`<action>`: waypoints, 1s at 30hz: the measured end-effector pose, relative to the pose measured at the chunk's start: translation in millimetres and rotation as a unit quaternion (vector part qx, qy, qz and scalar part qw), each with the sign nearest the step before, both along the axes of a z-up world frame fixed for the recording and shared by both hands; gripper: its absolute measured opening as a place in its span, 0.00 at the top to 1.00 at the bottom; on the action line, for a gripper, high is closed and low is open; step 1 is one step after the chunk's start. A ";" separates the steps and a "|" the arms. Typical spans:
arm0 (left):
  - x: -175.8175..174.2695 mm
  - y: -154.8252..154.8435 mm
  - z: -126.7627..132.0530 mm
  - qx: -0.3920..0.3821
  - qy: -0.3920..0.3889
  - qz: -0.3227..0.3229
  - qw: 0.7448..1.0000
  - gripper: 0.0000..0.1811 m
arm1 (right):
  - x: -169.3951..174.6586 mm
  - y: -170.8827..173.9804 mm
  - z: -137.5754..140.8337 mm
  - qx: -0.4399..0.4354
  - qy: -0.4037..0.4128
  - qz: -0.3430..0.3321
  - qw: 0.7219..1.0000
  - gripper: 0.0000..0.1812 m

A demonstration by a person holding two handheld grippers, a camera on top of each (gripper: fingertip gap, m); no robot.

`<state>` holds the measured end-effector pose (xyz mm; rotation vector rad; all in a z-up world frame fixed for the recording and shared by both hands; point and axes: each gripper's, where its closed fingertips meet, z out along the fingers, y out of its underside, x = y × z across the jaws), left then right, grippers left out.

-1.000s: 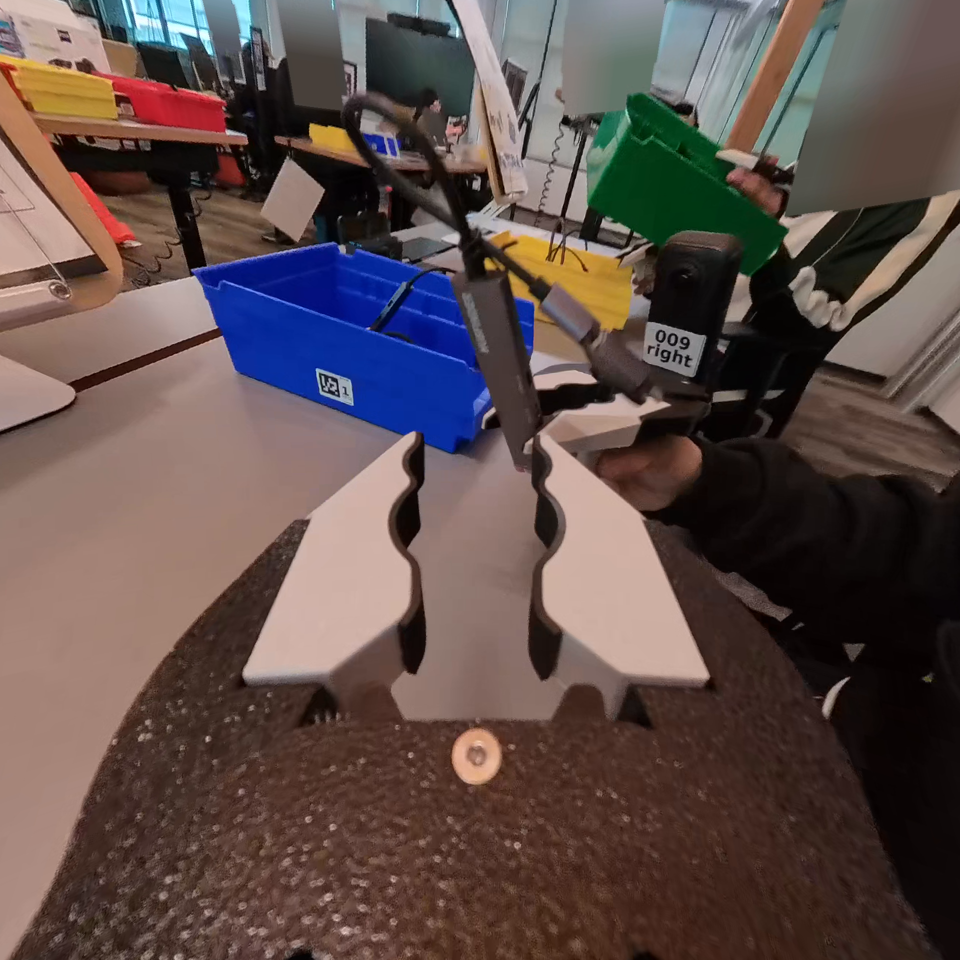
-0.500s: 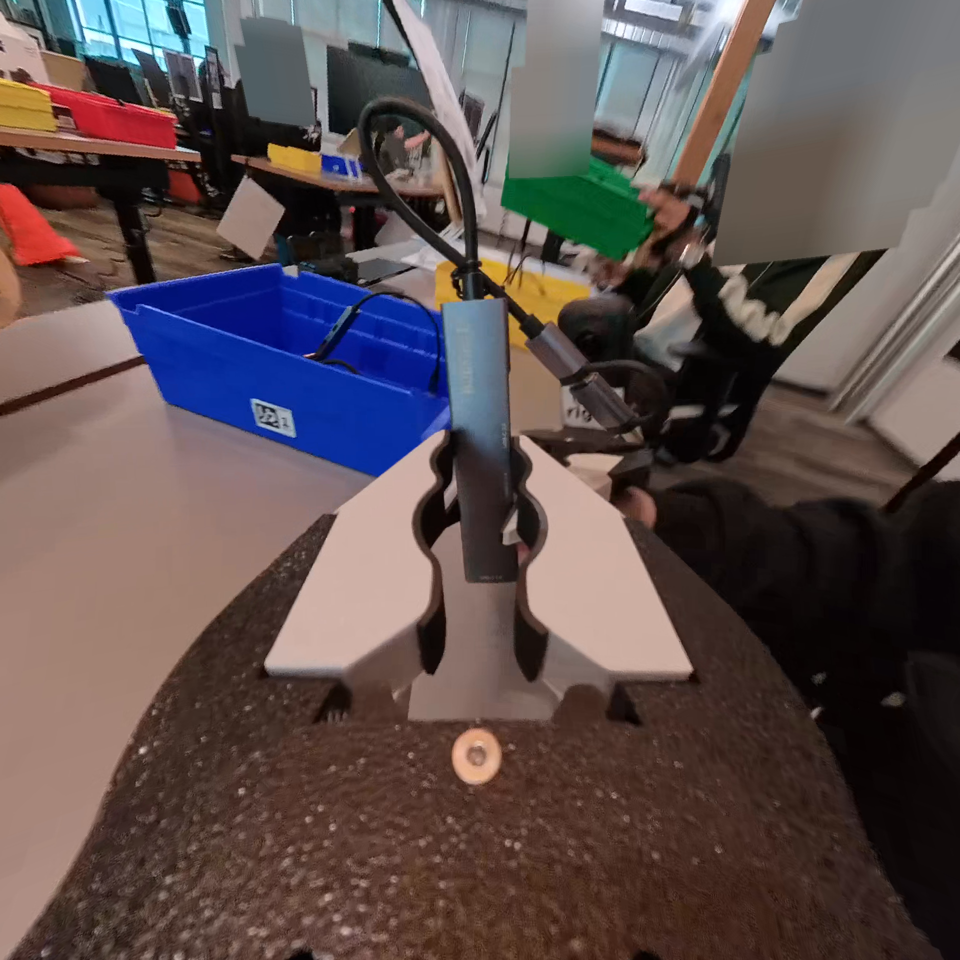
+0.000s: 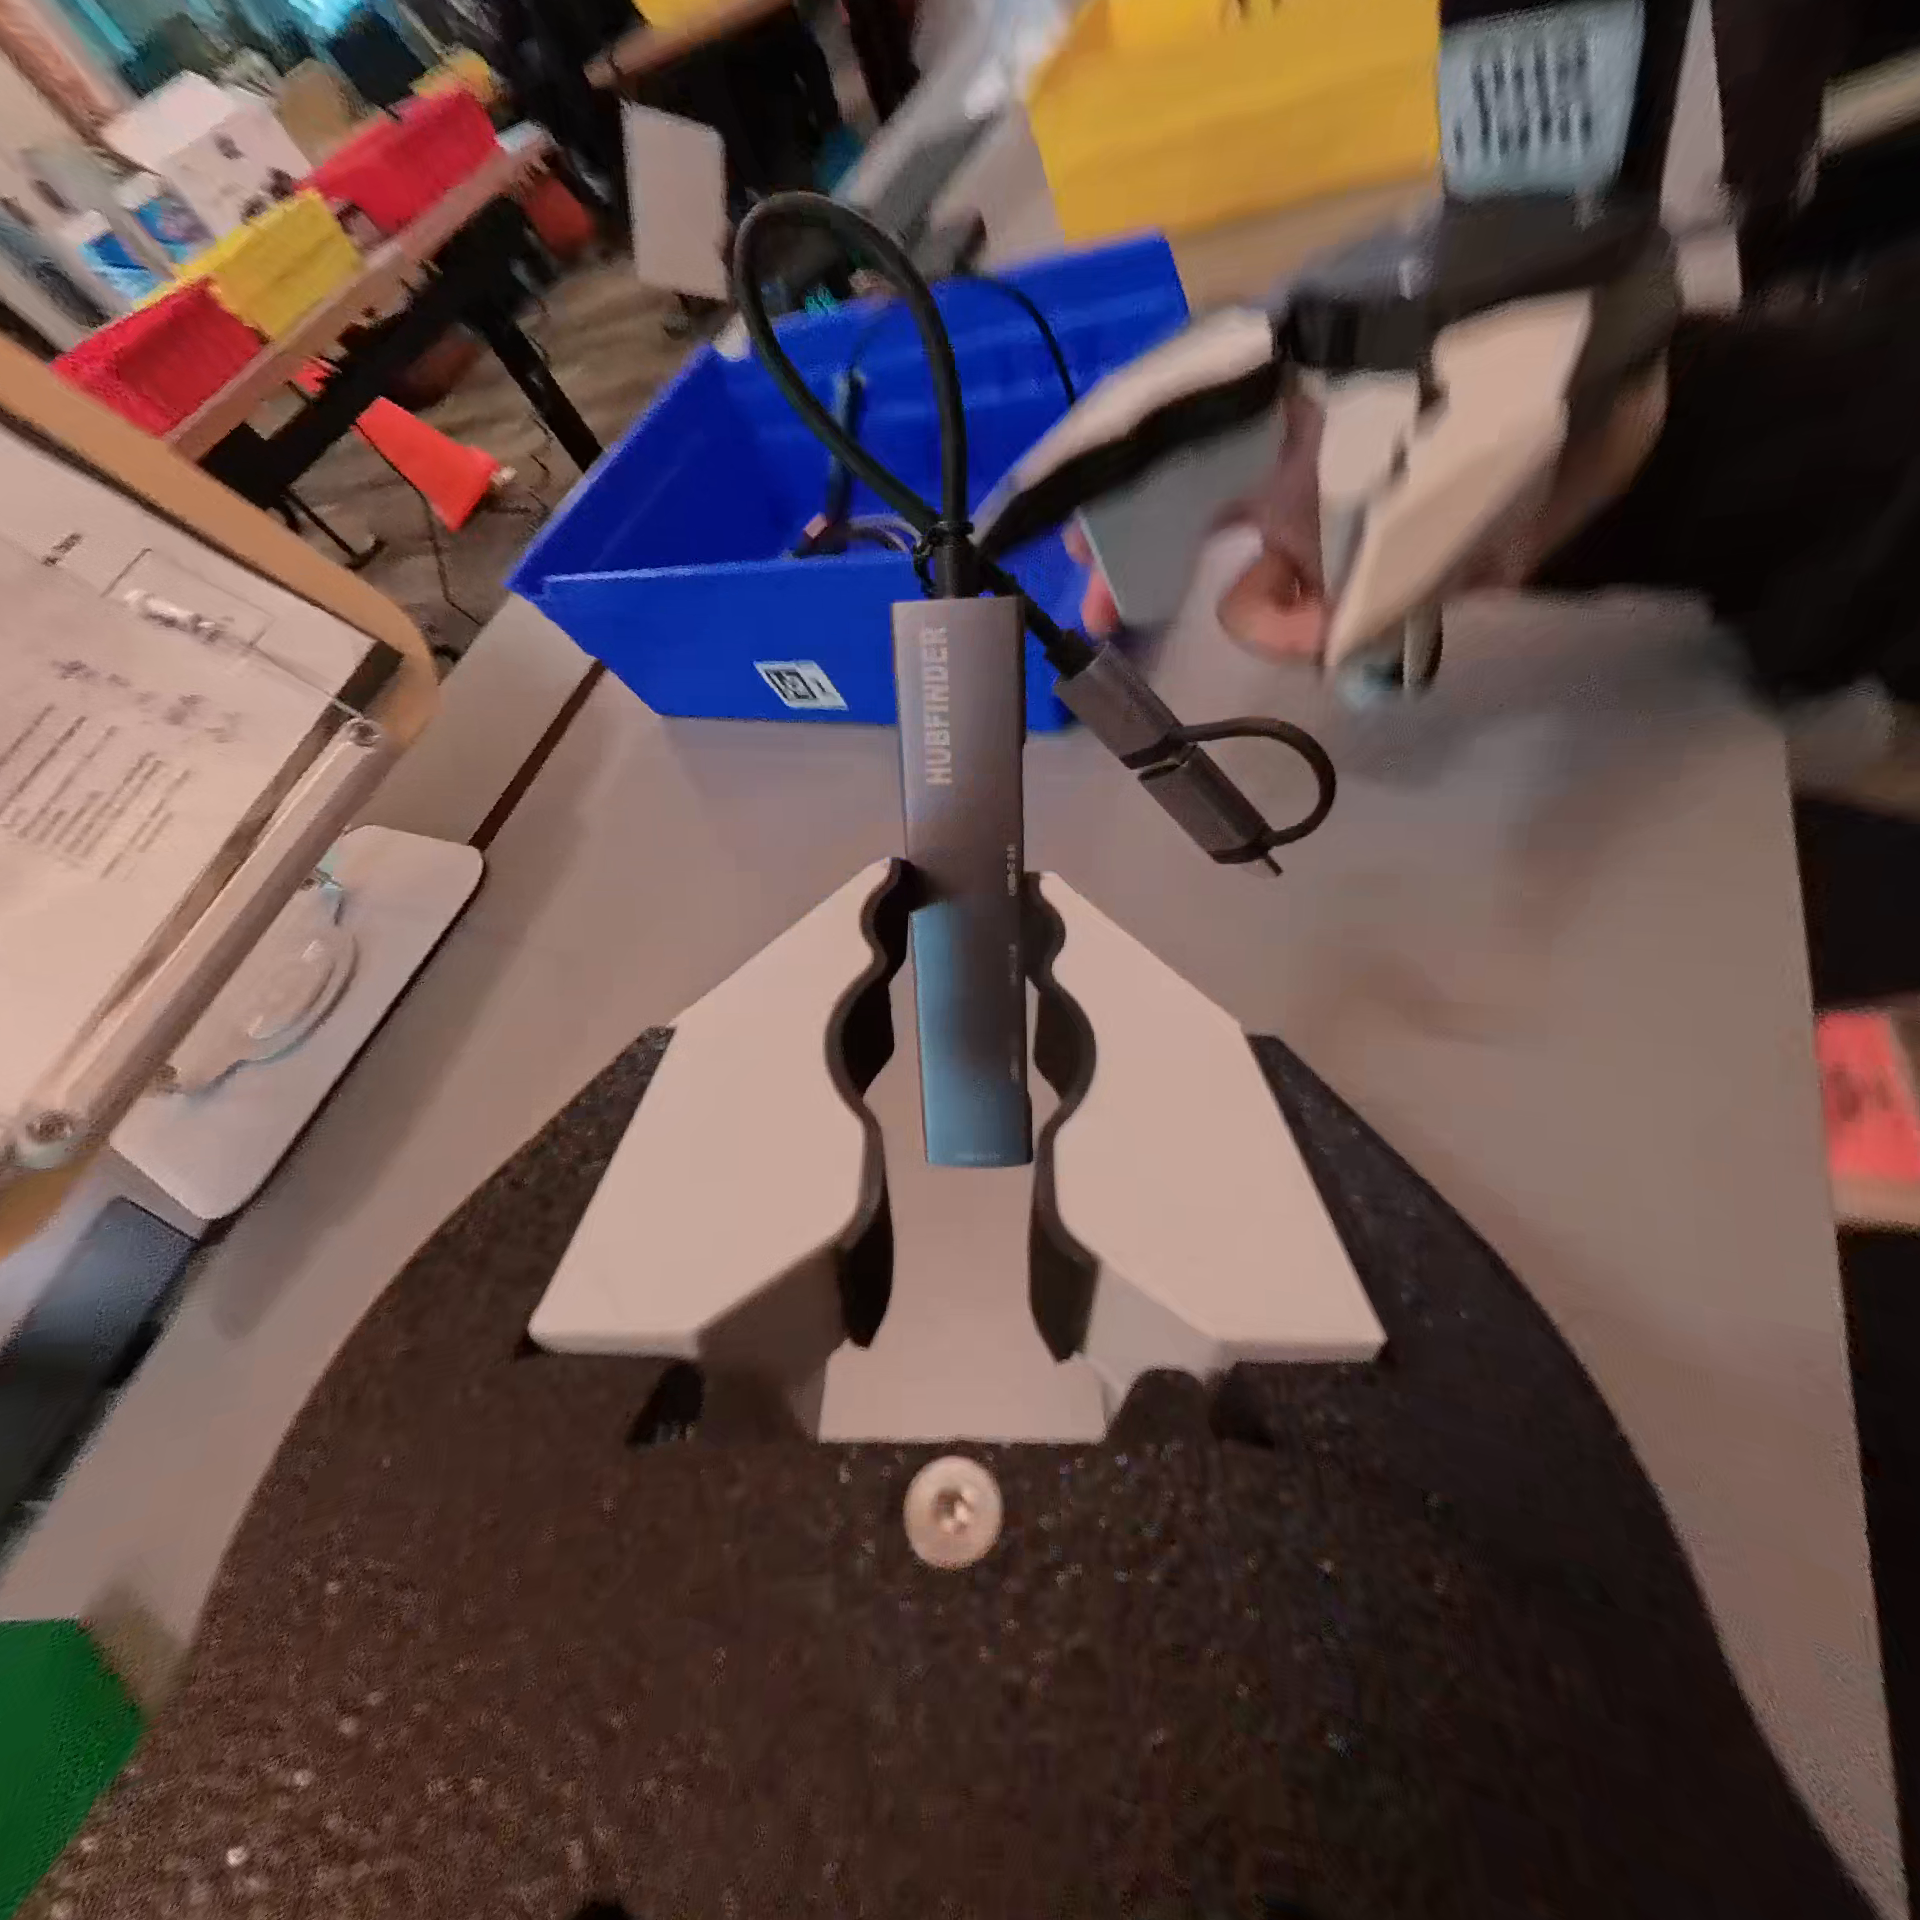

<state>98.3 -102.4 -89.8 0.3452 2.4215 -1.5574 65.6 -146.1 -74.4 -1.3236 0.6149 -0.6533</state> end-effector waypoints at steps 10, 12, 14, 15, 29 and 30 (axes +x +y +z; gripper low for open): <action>-13.9 -8.6 -16.2 0.128 -0.287 -0.051 0.948 0.90 | 1.9 26.0 -14.2 0.077 0.129 0.085 0.985 0.90; -10.3 -11.2 -14.5 0.133 -0.335 -0.035 0.932 0.90 | 7.3 23.7 -14.9 0.101 0.138 0.076 0.982 0.94; -7.3 -13.7 -12.0 0.121 -0.360 -0.027 0.925 0.90 | 10.5 19.3 -14.8 0.136 0.159 0.081 0.975 0.95; -7.1 -16.2 -7.0 0.094 -0.364 -0.022 0.927 0.89 | 10.9 15.5 -9.8 0.171 0.163 0.089 0.968 0.95; -22.7 16.4 46.9 -0.174 -0.028 -0.099 0.979 0.88 | 1.7 21.7 13.4 0.411 0.260 0.240 0.840 0.95; -24.9 18.6 45.9 -0.172 -0.029 -0.110 0.978 0.87 | 1.3 23.3 12.7 0.412 0.265 0.244 0.837 0.95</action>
